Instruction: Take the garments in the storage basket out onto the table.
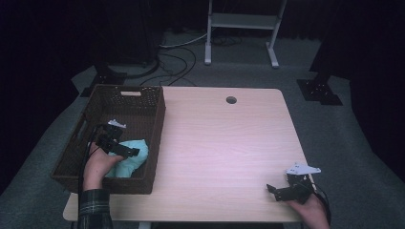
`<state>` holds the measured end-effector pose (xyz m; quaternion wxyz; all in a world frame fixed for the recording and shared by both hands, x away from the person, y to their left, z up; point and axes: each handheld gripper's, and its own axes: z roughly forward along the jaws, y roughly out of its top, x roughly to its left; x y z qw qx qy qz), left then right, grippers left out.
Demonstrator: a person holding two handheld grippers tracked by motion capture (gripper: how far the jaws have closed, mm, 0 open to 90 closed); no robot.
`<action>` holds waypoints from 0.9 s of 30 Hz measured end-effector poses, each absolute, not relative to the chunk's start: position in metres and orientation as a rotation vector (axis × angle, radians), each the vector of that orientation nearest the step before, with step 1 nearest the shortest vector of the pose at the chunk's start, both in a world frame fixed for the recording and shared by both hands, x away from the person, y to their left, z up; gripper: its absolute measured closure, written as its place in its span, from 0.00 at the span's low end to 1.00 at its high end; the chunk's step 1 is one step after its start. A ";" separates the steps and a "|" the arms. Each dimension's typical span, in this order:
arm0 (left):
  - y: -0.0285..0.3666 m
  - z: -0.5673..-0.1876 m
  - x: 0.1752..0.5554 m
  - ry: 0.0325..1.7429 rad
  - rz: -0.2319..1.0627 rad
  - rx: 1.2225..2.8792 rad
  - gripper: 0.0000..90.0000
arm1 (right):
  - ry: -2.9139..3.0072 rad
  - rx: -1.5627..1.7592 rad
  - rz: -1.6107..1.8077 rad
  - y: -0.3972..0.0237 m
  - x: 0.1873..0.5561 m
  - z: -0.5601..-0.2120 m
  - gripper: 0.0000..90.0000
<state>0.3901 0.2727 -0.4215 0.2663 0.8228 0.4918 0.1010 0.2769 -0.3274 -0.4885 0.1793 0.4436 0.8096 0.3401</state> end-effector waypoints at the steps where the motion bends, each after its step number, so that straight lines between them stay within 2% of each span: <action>1: 0.273 -0.422 0.390 1.336 0.269 2.219 0.00 | 2.288 1.254 0.961 -0.327 0.277 -0.489 0.00; 27: 0.272 -0.440 0.397 1.445 0.105 2.306 0.00 | 2.289 1.252 0.960 -0.327 0.276 -0.489 0.00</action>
